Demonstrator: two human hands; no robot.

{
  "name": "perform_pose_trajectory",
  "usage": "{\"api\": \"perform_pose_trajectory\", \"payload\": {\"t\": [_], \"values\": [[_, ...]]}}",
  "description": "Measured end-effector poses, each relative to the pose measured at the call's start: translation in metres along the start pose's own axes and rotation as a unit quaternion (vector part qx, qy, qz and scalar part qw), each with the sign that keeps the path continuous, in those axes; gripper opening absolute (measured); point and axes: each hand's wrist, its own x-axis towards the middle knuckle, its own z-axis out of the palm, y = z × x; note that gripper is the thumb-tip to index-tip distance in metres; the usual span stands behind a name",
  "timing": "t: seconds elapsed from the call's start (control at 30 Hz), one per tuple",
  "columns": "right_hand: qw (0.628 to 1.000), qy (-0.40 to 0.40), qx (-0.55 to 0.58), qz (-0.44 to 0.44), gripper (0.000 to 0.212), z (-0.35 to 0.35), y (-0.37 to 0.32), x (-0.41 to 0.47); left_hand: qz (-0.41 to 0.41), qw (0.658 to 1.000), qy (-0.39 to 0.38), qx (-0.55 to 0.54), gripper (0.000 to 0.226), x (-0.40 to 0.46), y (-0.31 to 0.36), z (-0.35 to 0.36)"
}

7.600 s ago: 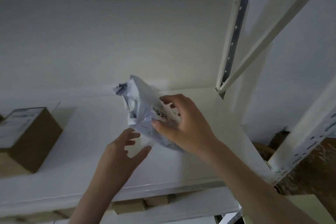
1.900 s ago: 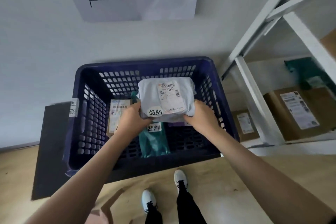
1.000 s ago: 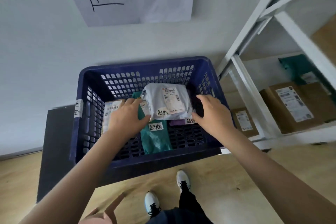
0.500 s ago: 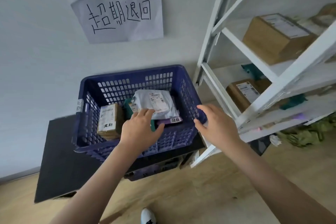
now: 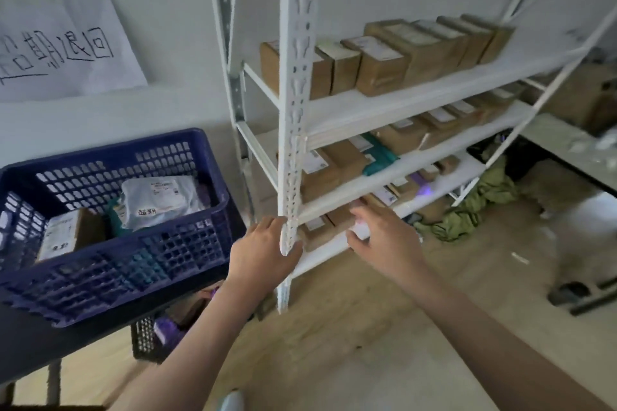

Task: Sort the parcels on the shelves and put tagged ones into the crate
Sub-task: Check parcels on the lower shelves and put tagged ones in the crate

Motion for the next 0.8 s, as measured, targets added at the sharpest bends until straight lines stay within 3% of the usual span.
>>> {"api": "perform_pose_trajectory", "payload": {"t": [0.2,0.4,0.8], "values": [[0.998,-0.008,0.042,0.051,0.042,-0.017,0.074,-0.021,-0.041,0.998,-0.049,-0.014,0.058,0.004,0.042,0.048],[0.994,-0.044,0.056,0.079,0.043,-0.001,0.118,0.012,-0.073,0.996,-0.056,-0.016,0.055,0.037,0.046,0.085],[0.987,-0.156,0.022,-0.025,0.043,0.072,0.161,0.141,-0.14,0.988,-0.069,0.003,0.057,0.137,0.046,0.134]]}}
